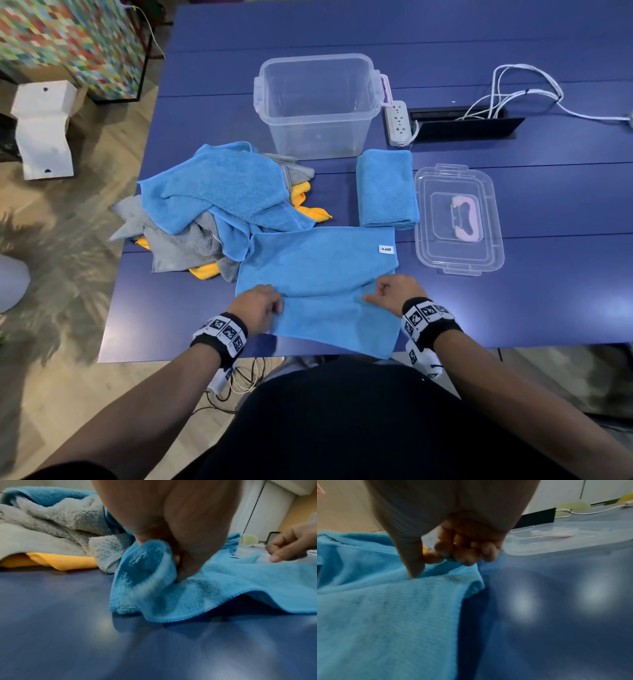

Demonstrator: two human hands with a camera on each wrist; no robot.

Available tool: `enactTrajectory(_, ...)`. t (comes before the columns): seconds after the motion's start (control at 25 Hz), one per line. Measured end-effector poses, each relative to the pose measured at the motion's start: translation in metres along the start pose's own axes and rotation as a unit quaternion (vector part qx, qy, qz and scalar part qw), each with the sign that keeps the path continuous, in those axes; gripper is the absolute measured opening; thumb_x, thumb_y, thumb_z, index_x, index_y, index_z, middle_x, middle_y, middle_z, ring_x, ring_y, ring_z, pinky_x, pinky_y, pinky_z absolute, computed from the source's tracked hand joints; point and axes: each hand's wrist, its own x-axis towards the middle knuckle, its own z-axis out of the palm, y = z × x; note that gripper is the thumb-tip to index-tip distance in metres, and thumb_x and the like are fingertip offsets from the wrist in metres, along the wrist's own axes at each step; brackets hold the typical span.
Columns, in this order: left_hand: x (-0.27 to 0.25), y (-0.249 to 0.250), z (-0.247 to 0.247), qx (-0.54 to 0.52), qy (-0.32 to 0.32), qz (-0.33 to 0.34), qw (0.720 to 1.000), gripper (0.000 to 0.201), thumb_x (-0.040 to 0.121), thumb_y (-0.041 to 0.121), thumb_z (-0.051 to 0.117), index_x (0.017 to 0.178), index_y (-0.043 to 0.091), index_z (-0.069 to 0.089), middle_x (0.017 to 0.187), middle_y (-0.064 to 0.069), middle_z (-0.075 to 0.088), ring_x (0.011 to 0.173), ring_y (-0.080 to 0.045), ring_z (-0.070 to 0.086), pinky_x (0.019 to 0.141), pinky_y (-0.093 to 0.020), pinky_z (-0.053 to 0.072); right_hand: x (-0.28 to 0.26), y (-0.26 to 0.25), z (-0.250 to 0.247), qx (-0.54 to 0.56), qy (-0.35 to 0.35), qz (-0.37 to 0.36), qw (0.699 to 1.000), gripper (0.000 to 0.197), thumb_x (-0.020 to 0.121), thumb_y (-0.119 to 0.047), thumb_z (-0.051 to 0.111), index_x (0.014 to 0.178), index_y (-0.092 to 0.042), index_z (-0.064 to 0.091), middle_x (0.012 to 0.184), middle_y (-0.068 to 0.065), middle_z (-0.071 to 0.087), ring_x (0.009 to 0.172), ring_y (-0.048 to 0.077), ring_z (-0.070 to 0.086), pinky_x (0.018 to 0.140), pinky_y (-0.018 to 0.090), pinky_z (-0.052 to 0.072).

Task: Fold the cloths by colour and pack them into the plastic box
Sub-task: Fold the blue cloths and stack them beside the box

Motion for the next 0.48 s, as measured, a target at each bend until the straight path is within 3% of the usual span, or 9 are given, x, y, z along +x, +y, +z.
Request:
enactTrajectory(0.04, -0.003, 0.001, 0.006, -0.002, 0.006, 0.012, 1.0, 0.018, 0.068, 0.028, 0.059, 0.086, 0.026, 0.056, 0.085, 0.015, 0.045, 0.086, -0.017, 0.047, 0.073, -0.031, 0.044, -0.002, -0.007, 0.001, 0.003, -0.04, -0.023, 0.999, 0.039, 0.071, -0.06, 0.072, 0.066, -0.024, 0.057, 0.07, -0.008, 0.061, 0.072, 0.013, 0.058, 0.062, 0.026, 0.046)
enactTrajectory(0.12, -0.007, 0.0, 0.016, 0.058, 0.008, 0.033, 0.998, 0.053, 0.059, 0.063, 0.063, 0.097, 0.029, 0.052, 0.099, 0.012, 0.045, 0.093, -0.013, 0.041, 0.081, -0.034, 0.04, -0.009, -0.024, 0.006, -0.014, -0.135, -0.06, 0.989, 0.043, 0.061, -0.062, 0.078, 0.065, -0.023, 0.06, 0.067, -0.01, 0.059, 0.068, 0.011, 0.057, 0.062, 0.026, 0.047)
enactTrajectory(0.2, -0.011, 0.002, 0.016, 0.13, -0.026, 0.035, 0.991, 0.07, 0.053, 0.077, 0.058, 0.106, 0.033, 0.048, 0.11, 0.012, 0.041, 0.101, -0.011, 0.037, 0.084, -0.033, 0.034, -0.015, -0.041, 0.012, -0.092, -0.209, -0.083, 0.97, 0.047, 0.054, -0.062, 0.082, 0.074, -0.026, 0.062, 0.069, -0.011, 0.059, 0.069, 0.012, 0.057, 0.059, 0.024, 0.044)
enactTrajectory(0.28, -0.013, 0.004, 0.015, 0.144, -0.013, 0.047, 0.988, 0.055, 0.063, 0.065, 0.056, 0.107, 0.034, 0.047, 0.111, 0.008, 0.046, 0.102, -0.016, 0.043, 0.083, -0.036, 0.037, -0.019, -0.053, 0.019, -0.2, -0.228, -0.099, 0.948, 0.062, 0.051, -0.069, 0.079, 0.089, -0.025, 0.058, 0.078, -0.009, 0.059, 0.076, 0.017, 0.057, 0.061, 0.027, 0.041)
enactTrajectory(0.36, -0.012, 0.006, 0.013, 0.131, 0.036, 0.056, 0.989, 0.031, 0.069, 0.047, 0.051, 0.096, 0.031, 0.052, 0.098, 0.003, 0.055, 0.091, -0.024, 0.052, 0.076, -0.038, 0.045, -0.021, -0.061, 0.028, -0.29, -0.207, -0.106, 0.928, 0.076, 0.051, -0.077, 0.073, 0.1, -0.023, 0.053, 0.091, -0.003, 0.061, 0.085, 0.022, 0.058, 0.068, 0.031, 0.039)
enactTrajectory(0.44, -0.003, 0.009, 0.01, 0.088, 0.076, 0.038, 0.992, 0.033, 0.073, 0.046, 0.043, 0.088, 0.023, 0.062, 0.088, -0.001, 0.057, 0.084, -0.027, 0.052, 0.074, -0.042, 0.048, -0.02, -0.064, 0.036, -0.332, -0.164, -0.103, 0.923, 0.07, 0.059, -0.07, 0.072, 0.107, -0.022, 0.054, 0.1, 0.001, 0.063, 0.093, 0.026, 0.062, 0.071, 0.033, 0.037)
enactTrajectory(0.48, 0.002, 0.011, 0.005, 0.048, 0.078, 0.014, 0.996, 0.043, 0.075, 0.049, 0.038, 0.089, 0.019, 0.065, 0.088, -0.003, 0.058, 0.085, -0.028, 0.053, 0.075, -0.041, 0.047, -0.02, -0.066, 0.038, -0.337, -0.14, -0.103, 0.925, 0.056, 0.066, -0.058, 0.071, 0.107, -0.023, 0.056, 0.102, 0.002, 0.065, 0.095, 0.026, 0.063, 0.071, 0.032, 0.038)
